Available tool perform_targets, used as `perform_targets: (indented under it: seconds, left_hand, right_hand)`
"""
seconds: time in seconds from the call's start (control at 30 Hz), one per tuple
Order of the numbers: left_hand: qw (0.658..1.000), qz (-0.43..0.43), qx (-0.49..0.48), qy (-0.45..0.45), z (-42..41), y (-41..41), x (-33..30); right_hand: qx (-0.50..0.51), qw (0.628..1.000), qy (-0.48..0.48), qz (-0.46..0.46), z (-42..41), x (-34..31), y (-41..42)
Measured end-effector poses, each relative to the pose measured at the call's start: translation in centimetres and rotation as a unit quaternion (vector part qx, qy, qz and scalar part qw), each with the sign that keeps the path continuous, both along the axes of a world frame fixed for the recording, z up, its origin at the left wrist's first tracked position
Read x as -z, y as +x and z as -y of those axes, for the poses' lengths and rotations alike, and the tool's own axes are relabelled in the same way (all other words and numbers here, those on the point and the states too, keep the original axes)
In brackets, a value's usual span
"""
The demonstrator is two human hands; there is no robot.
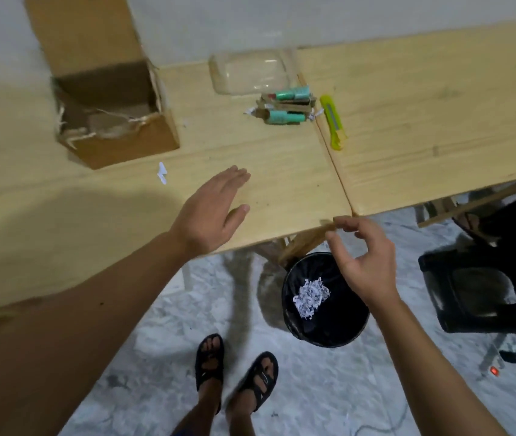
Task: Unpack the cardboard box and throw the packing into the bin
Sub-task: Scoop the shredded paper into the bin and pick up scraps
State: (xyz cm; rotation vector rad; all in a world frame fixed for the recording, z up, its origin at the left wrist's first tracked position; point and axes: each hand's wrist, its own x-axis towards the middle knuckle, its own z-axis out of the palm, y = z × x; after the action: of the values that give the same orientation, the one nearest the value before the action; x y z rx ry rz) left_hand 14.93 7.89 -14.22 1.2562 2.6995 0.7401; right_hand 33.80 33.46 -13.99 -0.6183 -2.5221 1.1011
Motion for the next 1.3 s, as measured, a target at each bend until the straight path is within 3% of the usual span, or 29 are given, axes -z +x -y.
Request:
perform_targets:
  seconds: [0.17, 0.3, 0.5, 0.8, 1.03, 1.17, 1.3]
  left_hand:
    - [0.989, -0.029, -0.137, 0.038, 7.9, -2.2, -0.6]
    - [0.977, -0.040, -0.207, -0.012, 12.3, -3.5, 1.3]
    - [0.971, -0.038, -0.213, -0.099, 13.6, -3.7, 2.9]
    - [0.970, -0.042, -0.215, -0.106, 13.3, -3.7, 3.1]
    - [0.972, -0.043, -0.214, -0.091, 13.1, -3.9, 3.3]
    - [0.974, -0.048, -0.207, -0.082, 13.2, -3.9, 3.4]
    - [0.976, -0.051, -0.195, -0.084, 13.5, -4.1, 3.5]
  right_hand:
    - [-0.099, 0.995, 0.007, -0.028, 4.3, -2.1, -7.3]
    - [-0.188, 0.982, 0.013, 0.010, 8.2, -1.7, -13.3]
    - [-0.276, 0.960, 0.028, 0.027, 13.4, -0.1, -19.2]
    - [-0.259, 0.957, 0.128, 0.000, 18.5, 1.8, -23.0]
    - [-0.239, 0.970, 0.026, -0.043, 15.0, 1.4, -23.3]
    - [-0.207, 0.976, 0.051, -0.035, 12.7, 0.7, -25.9]
    - [-0.265, 0.960, 0.094, -0.004, 12.6, 0.5, -29.2]
